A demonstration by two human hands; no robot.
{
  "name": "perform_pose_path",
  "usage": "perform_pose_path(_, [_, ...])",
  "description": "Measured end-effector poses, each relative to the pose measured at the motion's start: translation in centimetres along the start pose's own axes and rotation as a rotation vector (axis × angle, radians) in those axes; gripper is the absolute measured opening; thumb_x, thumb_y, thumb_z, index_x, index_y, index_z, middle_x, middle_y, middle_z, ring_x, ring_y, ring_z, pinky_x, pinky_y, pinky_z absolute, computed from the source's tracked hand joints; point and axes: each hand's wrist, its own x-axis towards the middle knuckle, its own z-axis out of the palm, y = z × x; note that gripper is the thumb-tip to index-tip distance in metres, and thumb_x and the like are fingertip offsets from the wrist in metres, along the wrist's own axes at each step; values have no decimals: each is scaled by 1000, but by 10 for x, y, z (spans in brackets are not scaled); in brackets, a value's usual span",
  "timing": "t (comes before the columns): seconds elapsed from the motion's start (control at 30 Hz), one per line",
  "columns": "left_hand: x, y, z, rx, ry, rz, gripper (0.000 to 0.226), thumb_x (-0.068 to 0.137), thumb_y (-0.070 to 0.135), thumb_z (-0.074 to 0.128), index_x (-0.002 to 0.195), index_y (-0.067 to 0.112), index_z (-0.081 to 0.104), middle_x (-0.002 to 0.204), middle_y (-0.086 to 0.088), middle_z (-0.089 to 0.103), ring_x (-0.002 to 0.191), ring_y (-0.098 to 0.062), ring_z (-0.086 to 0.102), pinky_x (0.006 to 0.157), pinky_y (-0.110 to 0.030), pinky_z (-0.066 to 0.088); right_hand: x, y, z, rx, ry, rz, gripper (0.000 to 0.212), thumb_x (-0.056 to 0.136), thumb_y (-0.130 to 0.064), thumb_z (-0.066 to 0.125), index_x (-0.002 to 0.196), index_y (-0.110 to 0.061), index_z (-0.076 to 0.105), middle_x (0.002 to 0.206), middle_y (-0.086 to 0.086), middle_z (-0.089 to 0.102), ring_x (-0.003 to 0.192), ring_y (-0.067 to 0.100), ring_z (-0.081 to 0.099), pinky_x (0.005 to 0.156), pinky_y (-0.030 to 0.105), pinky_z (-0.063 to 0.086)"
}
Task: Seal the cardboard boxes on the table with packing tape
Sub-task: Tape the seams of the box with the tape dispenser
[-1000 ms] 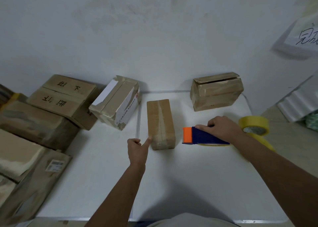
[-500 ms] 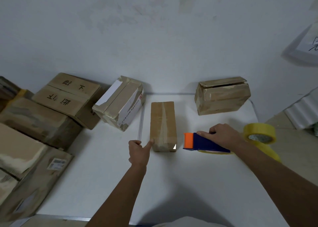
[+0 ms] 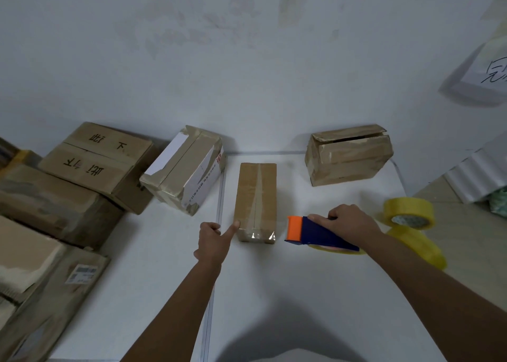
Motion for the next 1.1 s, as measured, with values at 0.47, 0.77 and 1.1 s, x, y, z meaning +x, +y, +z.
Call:
perform_pose_path(0.47, [22, 7, -28, 134, -243, 14, 43, 105, 41, 40, 114, 6, 61, 96, -3, 67, 80, -18, 62, 93, -37, 49, 2, -3, -5, -10, 3, -24, 63, 87, -75, 39, 60, -21, 57, 59, -3, 58, 59, 13, 59, 59, 25, 41])
perform_pose_path(0.77, [37, -3, -40, 530, -108, 265, 39, 106, 26, 37, 137, 5, 50, 135, -16, 57, 119, -35, 58, 106, -48, 42, 2, 1, -7, -35, 7, -22, 63, 86, -76, 40, 63, -21, 60, 61, -2, 60, 62, 13, 61, 63, 26, 46])
perform_pose_path(1.1, [-8, -4, -4, 860, -437, 1143, 59, 105, 52, 14, 159, 29, 8, 164, 14, -3, 150, -3, -13, 124, -32, -4, 0, 0, -5, -12, 7, -13, 65, 86, -75, 40, 63, -18, 61, 60, -2, 60, 60, 13, 62, 61, 25, 44])
